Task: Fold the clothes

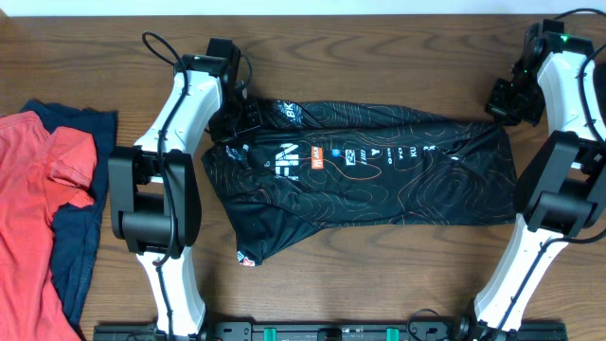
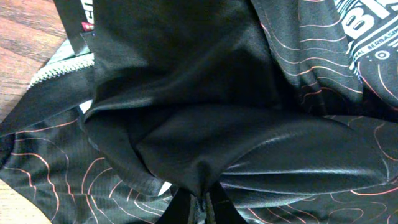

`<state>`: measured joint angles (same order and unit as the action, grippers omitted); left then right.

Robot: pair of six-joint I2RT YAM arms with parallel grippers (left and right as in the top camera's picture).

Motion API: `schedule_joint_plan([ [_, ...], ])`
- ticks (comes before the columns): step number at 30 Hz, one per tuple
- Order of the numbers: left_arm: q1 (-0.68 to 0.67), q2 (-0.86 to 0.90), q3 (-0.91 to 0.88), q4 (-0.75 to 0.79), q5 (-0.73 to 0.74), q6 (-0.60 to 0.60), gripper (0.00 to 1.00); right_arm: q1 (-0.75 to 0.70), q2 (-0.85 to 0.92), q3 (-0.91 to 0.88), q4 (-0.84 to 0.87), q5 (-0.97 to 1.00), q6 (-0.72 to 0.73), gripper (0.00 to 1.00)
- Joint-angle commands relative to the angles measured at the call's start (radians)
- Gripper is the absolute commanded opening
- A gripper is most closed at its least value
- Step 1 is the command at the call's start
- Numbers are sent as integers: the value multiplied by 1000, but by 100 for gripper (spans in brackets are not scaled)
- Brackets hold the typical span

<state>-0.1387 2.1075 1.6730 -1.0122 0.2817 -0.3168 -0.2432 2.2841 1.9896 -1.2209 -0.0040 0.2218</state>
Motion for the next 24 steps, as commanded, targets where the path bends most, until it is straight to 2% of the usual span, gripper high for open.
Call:
schedule_joint_plan([
  [1, 8, -4, 6, -2, -27, 2, 6, 42, -11, 34, 10, -77, -151, 1],
  [11, 9, -4, 6, 1, -28, 2, 6, 180, -58, 63, -9, -78, -167, 1],
  [19, 9, -4, 6, 2, -28, 2, 6, 177, -58, 63, -51, -28, -113, 1],
  [24, 9, -4, 6, 4, -28, 2, 6, 168, -58, 63, -64, -26, -141, 1],
])
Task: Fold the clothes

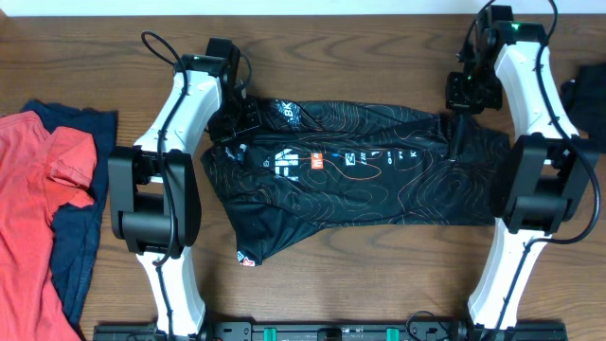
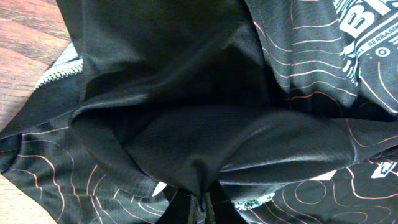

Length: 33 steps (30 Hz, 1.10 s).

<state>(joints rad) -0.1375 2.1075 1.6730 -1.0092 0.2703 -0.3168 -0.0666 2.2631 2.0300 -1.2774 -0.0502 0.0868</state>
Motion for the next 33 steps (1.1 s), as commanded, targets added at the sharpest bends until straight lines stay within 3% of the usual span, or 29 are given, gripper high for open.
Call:
schedule_joint_plan([
  [1, 8, -4, 6, 2, -17, 2, 6, -7, -37, 23, -10, 20, -11, 1],
  [7, 8, -4, 6, 5, -16, 2, 6, 3, -38, 34, 48, 27, -10, 1],
  [23, 8, -4, 6, 0, -16, 2, 6, 23, -38, 222, 512, 157, -124, 1],
  [28, 8, -4, 6, -3, -16, 2, 6, 60, -38, 259, 513, 153, -221, 1],
  [33, 8, -4, 6, -3, -16, 2, 6, 82, -36, 248, 431, 140, -223, 1],
])
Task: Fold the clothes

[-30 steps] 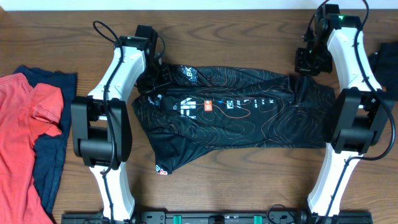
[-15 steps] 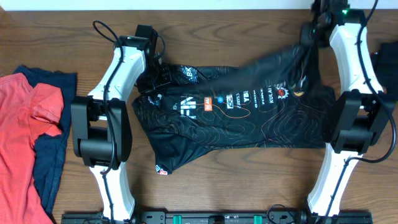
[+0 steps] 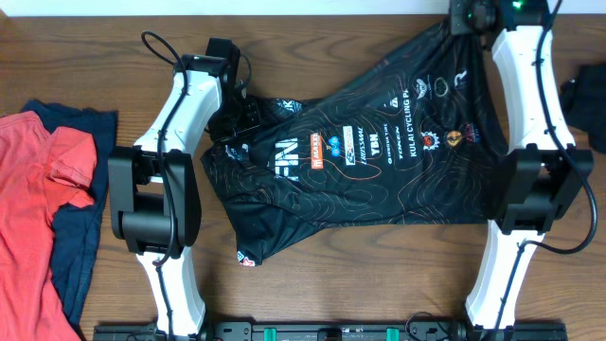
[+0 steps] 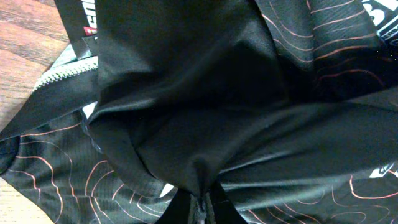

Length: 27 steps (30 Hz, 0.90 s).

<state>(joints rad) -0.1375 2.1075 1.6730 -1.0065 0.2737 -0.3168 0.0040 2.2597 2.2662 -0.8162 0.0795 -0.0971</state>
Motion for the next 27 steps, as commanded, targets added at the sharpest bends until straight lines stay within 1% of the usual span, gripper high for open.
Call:
schedule_joint_plan([
  [1, 8, -4, 6, -6, -20, 2, 6, 12, -32, 6, -42, 1, -39, 1],
  [2, 8, -4, 6, -6, -20, 2, 4, 12, -32, -2, -56, -6, -39, 1],
  [3, 8, -4, 6, -6, -20, 2, 6, 12, -32, -10, -68, -8, -39, 1],
  [8, 8, -4, 6, -10, -20, 2, 6, 9, -32, -65, -108, -8, -39, 1],
  [16, 8, -4, 6, -21, -20, 2, 6, -13, -32, -182, -121, -8, -31, 1],
  [27, 8, -4, 6, -31, -20, 2, 6, -56, -32, -278, -192, -5, -31, 1],
])
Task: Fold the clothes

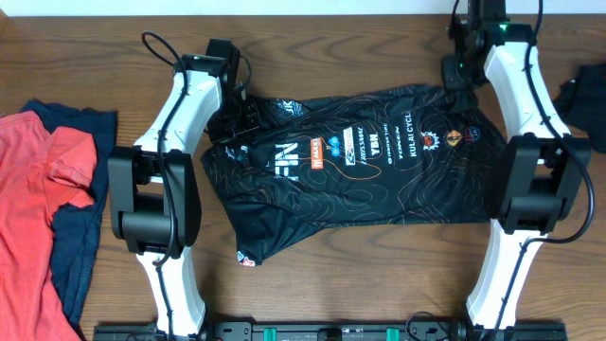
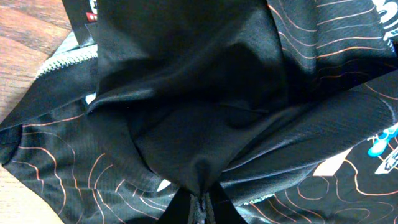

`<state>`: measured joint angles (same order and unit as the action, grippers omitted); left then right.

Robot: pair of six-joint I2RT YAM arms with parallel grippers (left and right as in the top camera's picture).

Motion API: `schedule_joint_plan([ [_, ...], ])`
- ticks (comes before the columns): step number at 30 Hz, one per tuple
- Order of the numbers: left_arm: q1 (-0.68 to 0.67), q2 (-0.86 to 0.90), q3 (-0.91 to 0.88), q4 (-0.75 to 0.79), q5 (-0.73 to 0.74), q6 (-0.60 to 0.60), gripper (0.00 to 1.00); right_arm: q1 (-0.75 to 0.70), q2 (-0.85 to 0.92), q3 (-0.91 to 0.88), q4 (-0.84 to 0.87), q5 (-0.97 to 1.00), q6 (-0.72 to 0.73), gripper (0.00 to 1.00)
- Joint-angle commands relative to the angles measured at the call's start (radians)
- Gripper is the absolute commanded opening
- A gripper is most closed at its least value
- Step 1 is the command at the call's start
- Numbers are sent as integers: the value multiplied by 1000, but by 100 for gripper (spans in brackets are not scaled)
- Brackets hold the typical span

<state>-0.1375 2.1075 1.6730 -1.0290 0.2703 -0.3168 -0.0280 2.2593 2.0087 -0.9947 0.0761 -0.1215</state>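
A black cycling jersey (image 1: pixel 360 180) with orange contour lines and sponsor logos lies spread across the table's middle. At its upper left corner my left gripper (image 1: pixel 233 117) is shut on a bunched fold of the fabric; the left wrist view shows the cloth (image 2: pixel 186 112) pinched between the gripper (image 2: pixel 200 208) jaws. My right gripper (image 1: pixel 453 81) sits low at the jersey's upper right edge, where the cloth rises to meet it, apparently still pinched. The logo side of the upper panel faces up.
A red shirt (image 1: pixel 38 189) lies on a navy garment (image 1: pixel 83 237) at the table's left edge. A dark object (image 1: pixel 587 90) shows at the right edge. Both arm bases stand along the front of the table.
My right gripper has come down from the far back edge to the jersey's upper right edge. The lifted panel now lies flatter, logos up. The left gripper has kept its hold.
The jersey lay folded lengthwise with my right gripper off its right end. Then the right gripper was at the fold's right part, and later held that layer raised to the back edge, logos exposed. Now the layer rests opened out; the left gripper stayed shut throughout.
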Motion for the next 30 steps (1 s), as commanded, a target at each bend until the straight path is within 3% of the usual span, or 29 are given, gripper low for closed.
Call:
schedule_joint_plan([
  [1, 8, -4, 6, -9, -16, 2, 6, -30, -32, -30, -24, -2, -6, 1],
  [11, 8, -4, 6, -16, -16, 2, 6, -72, -32, -157, -46, -40, 31, 1],
  [12, 8, -4, 6, -16, -16, 2, 6, -72, -32, -166, -47, -58, 31, 8],
  [13, 8, -4, 6, -16, -16, 2, 6, -70, -32, -170, -46, -67, 31, 33],
  [15, 8, -4, 6, -16, -16, 2, 6, -65, -32, -171, -49, -90, 31, 99],
  [25, 8, -6, 6, 20, -16, 8, 7, -52, -32, -108, -9, -96, 29, 99],
  [27, 8, -13, 13, 43, -17, 25, 34, -51, -32, -59, -25, -99, 23, 99],
  [30, 8, -36, 50, 51, -51, 32, 67, -49, -32, 21, -71, -100, 22, 99],
])
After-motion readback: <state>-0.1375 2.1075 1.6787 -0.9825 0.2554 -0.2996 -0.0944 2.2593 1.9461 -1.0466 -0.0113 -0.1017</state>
